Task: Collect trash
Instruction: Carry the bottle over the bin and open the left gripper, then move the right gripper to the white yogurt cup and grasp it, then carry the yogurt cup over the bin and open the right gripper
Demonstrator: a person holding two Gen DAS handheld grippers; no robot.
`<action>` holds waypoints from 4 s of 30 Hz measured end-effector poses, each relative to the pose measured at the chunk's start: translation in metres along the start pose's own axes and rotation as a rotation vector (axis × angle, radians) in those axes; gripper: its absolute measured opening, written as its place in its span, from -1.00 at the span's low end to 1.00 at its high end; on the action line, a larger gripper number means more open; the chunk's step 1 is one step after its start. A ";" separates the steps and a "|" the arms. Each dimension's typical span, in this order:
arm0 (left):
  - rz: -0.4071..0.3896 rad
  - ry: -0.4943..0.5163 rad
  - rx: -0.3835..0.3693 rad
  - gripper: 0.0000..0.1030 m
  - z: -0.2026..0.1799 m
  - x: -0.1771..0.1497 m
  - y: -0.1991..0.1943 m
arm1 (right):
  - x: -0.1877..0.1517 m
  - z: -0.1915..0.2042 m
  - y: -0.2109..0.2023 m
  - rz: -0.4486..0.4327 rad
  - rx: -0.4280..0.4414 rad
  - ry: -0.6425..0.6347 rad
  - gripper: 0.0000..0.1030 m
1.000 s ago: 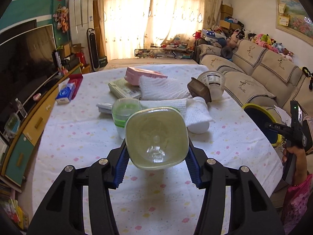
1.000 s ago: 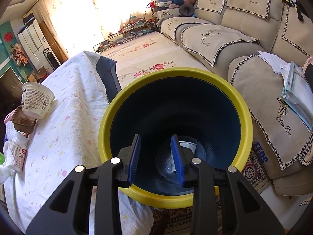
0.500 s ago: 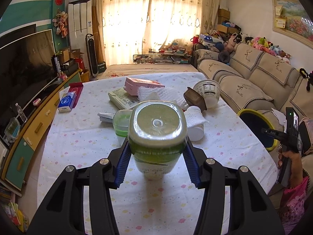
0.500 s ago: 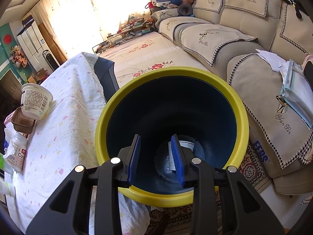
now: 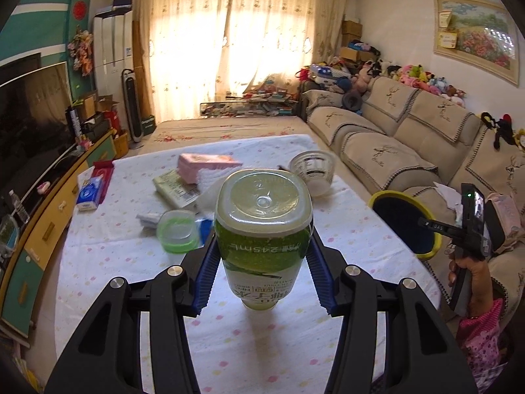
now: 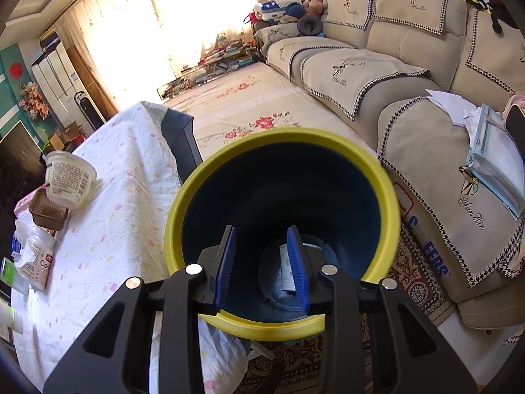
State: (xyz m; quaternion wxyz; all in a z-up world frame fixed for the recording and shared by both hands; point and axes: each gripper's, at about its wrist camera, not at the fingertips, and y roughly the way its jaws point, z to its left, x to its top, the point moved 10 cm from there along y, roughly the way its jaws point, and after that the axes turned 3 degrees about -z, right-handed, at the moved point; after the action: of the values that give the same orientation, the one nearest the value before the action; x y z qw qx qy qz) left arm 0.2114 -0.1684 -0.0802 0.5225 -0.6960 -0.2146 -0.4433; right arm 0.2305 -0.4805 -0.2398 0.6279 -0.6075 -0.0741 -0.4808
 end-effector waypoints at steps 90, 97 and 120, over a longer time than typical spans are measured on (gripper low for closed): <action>-0.044 -0.283 0.013 0.62 0.114 -0.038 -0.003 | 0.037 0.271 0.057 0.082 0.167 -0.197 0.58; -0.030 -0.292 0.013 0.62 0.121 -0.042 0.001 | 0.031 0.273 0.060 0.090 0.168 -0.199 0.40; -0.005 -0.200 -0.027 0.62 0.063 -0.037 0.017 | 0.053 0.085 -0.027 -0.081 0.048 -0.036 0.41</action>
State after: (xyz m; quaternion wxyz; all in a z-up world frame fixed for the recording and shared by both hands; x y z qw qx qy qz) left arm 0.2296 -0.1104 -0.1243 0.4881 -0.7432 -0.2614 -0.3755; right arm 0.2813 -0.4311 -0.1635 0.6210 -0.5974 -0.1214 -0.4927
